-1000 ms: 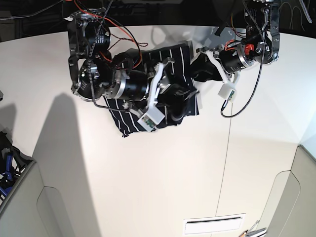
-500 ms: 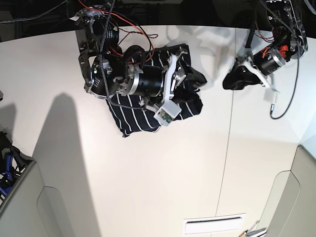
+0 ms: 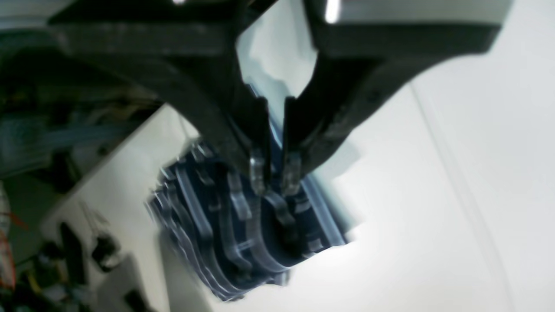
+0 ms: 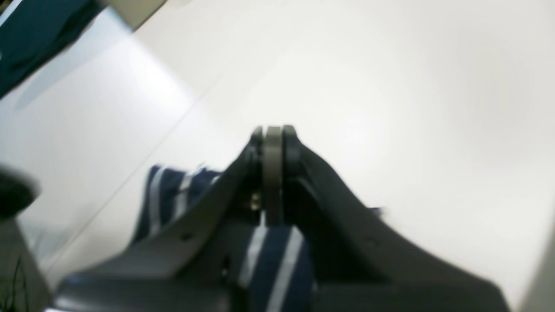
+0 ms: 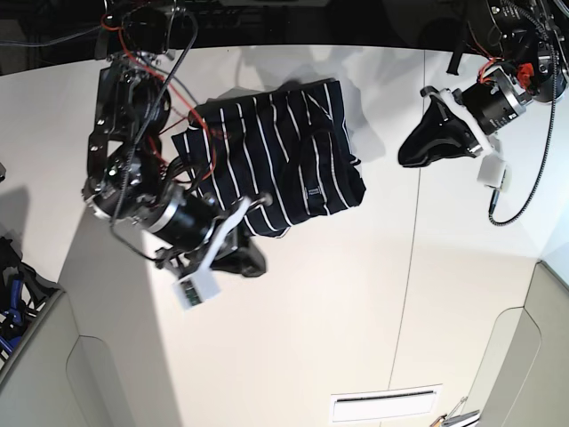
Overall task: Fold the T-shirt properly
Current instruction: 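Fold the collar end with the right gripper over onto the strip's middle, then move both grippers to opposite sides of the folded bundle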
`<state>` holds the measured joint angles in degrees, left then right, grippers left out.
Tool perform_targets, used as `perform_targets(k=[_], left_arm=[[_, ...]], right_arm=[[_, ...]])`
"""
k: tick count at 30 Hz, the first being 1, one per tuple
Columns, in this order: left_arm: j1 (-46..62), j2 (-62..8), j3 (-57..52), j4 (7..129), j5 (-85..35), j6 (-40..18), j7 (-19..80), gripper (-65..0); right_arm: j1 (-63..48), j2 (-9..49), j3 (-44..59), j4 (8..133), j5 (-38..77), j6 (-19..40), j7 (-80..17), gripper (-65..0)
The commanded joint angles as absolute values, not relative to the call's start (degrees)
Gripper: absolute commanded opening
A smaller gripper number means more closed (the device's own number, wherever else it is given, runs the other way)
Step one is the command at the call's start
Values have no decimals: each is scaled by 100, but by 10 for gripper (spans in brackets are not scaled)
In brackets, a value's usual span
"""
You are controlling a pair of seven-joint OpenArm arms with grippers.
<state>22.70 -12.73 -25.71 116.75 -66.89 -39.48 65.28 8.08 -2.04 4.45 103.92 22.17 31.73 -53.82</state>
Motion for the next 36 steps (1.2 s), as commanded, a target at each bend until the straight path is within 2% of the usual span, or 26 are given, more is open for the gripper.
perform_targets(k=[1, 11, 17, 24, 31, 36], left_arm=[[2309, -1317, -2453, 11885, -6829, -4000, 6429, -596], [2320, -1315, -329, 11972, -5476, -4000, 5710, -596], [2320, -1317, 530, 11458, -4552, -4000, 5207, -596], [2303, -1315, 642, 10787, -4368, -4000, 5074, -596], [2130, -1319, 561, 10368, -3811, -4000, 5059, -596], [1791, -1319, 102, 10029, -3802, -3857, 5011, -596]], right_arm=[[972, -185, 556, 10392, 2292, 3175, -5186, -650], [1581, 3, 862, 8705, 2292, 3284, -4751, -650], [1951, -1, 856, 7603, 2401, 3306, -4504, -650], [2121, -1, 751, 6709, 2399, 3347, -4473, -650], [2110, 19, 701, 6630, 2403, 3347, -4552, -650], [2108, 34, 701, 6632, 2626, 3350, -4917, -650]])
